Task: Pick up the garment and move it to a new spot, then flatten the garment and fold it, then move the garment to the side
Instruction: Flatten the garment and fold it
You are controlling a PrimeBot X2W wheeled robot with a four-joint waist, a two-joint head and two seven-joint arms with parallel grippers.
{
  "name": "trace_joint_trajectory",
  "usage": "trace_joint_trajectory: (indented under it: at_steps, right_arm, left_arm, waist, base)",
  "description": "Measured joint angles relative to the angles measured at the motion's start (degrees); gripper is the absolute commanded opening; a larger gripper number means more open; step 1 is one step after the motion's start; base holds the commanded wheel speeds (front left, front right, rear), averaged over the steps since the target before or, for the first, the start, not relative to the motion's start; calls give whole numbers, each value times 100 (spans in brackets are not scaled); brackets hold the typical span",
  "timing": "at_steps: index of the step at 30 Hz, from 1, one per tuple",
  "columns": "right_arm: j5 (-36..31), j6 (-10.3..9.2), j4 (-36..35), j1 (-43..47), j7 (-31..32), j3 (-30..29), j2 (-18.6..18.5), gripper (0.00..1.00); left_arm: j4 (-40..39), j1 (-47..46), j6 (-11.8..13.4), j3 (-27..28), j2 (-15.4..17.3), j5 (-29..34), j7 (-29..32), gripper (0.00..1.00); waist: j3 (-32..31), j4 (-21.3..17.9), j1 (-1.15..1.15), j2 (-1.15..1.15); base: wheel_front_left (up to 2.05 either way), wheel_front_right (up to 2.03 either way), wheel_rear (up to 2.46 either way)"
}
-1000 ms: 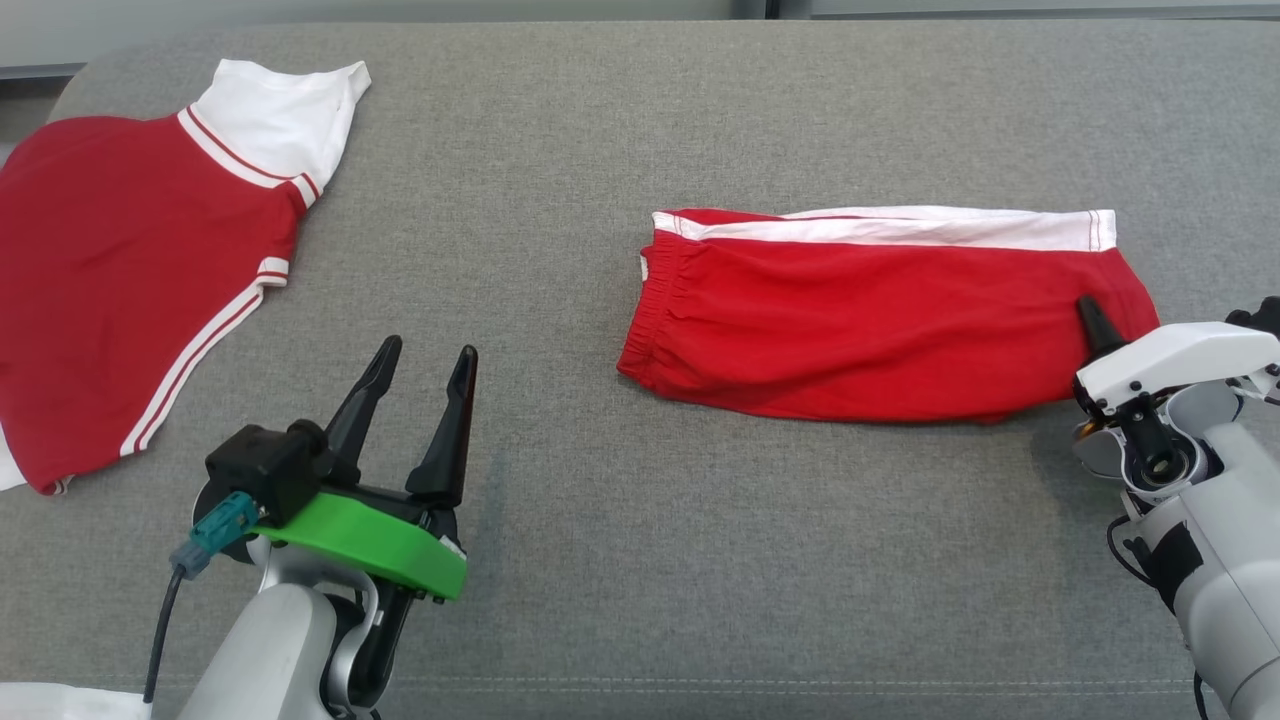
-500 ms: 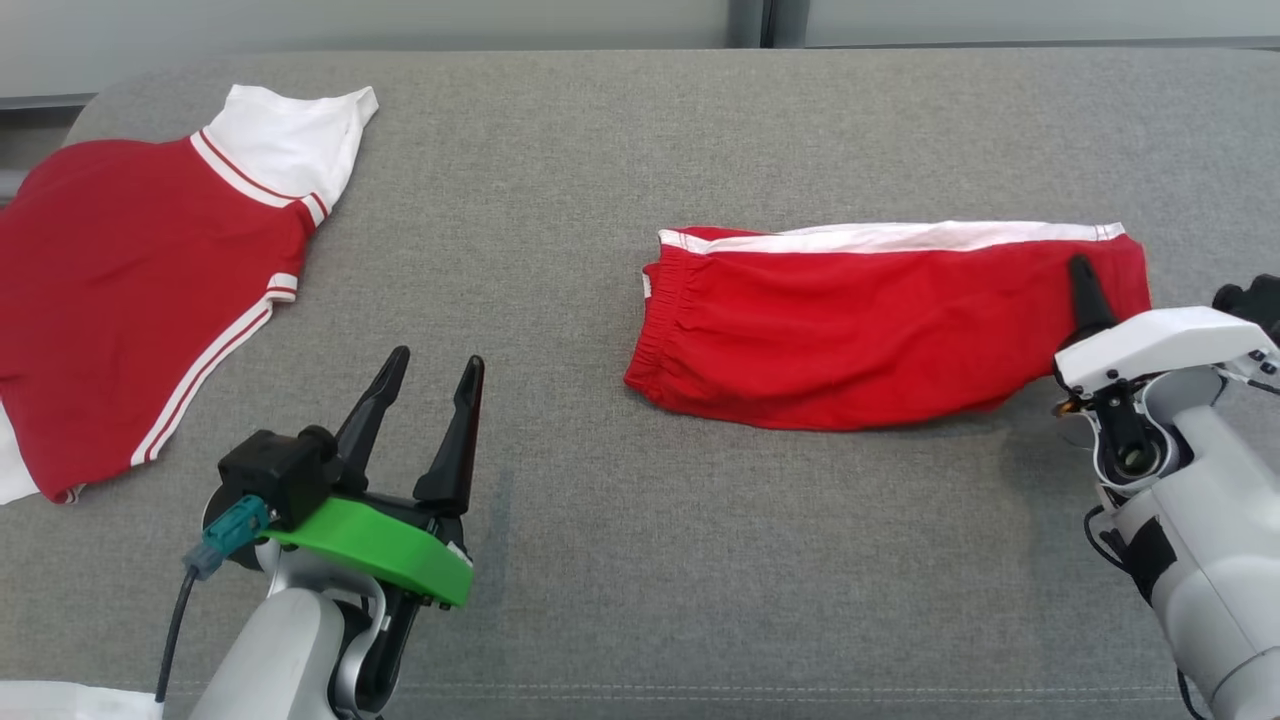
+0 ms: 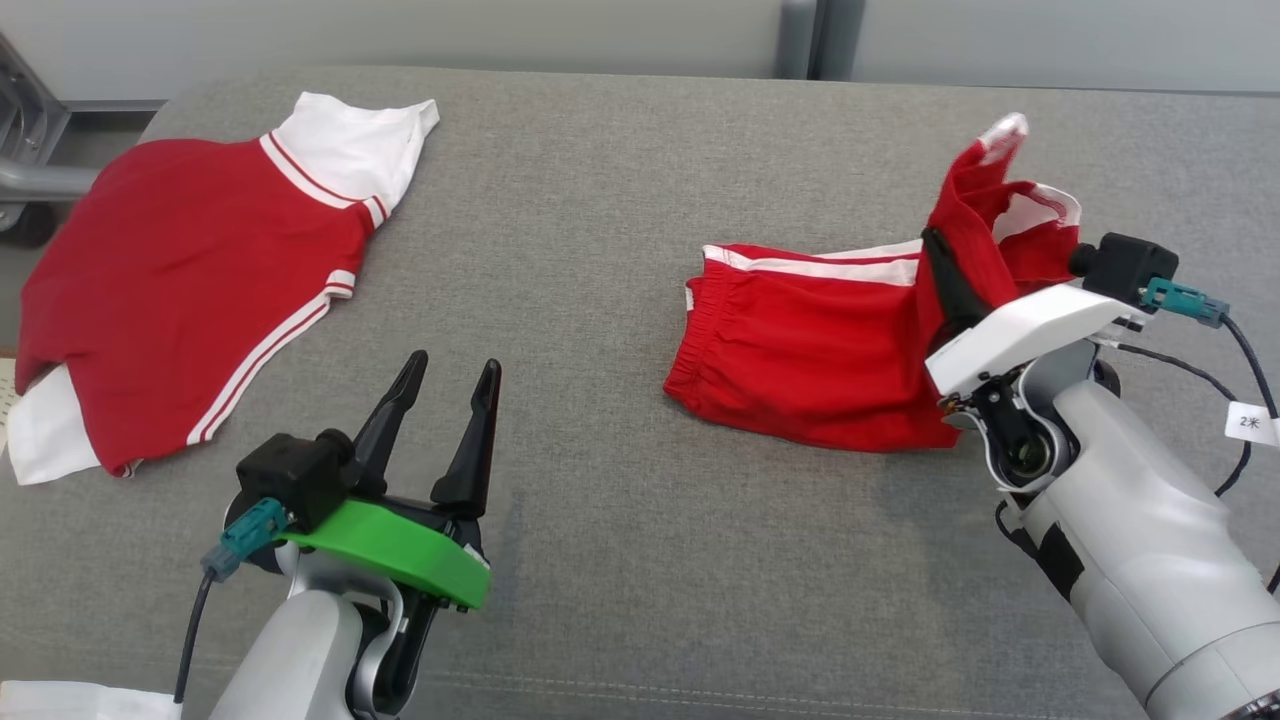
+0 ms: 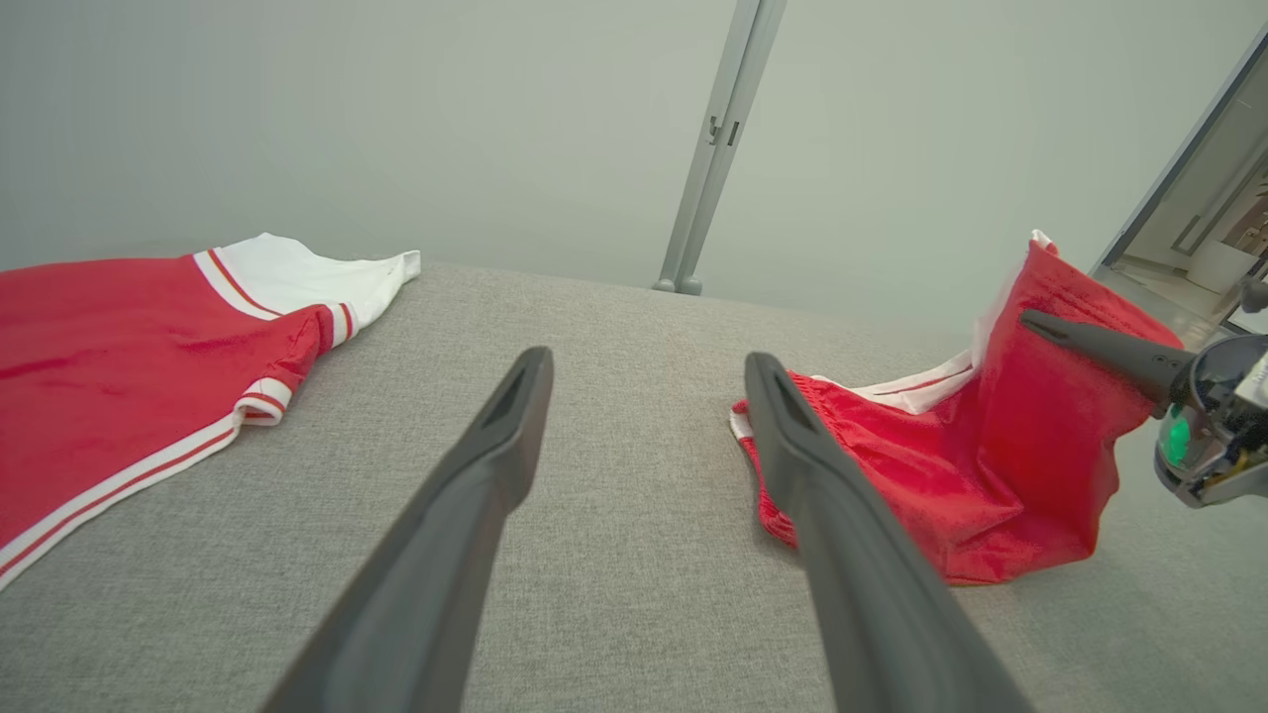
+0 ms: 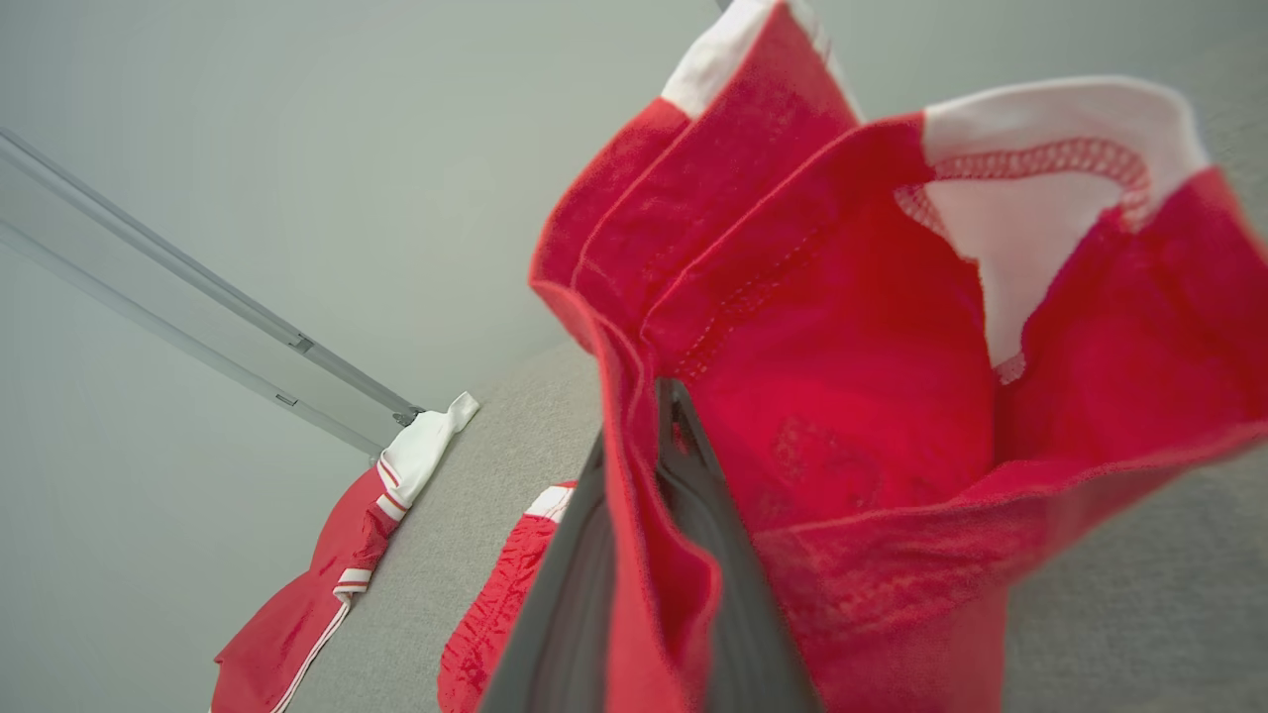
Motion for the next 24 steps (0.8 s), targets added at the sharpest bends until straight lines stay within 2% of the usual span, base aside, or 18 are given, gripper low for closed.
trace_joint_trajectory:
  at_steps: [14,24]
  right_arm:
    - [-187,0,69,1,289,531,69,0]
    - [-238,0,435,-79,691,786,188,0]
  left_arm:
    - [97,3,0,-26,-52,-12,-2,100]
    - [113,6,0,-21,-85,-23,-8,100]
  waist:
    - [-47,538,0,0]
    - [-19,853,0,0]
  base:
    - [0,0,0]
    - [0,0,0]
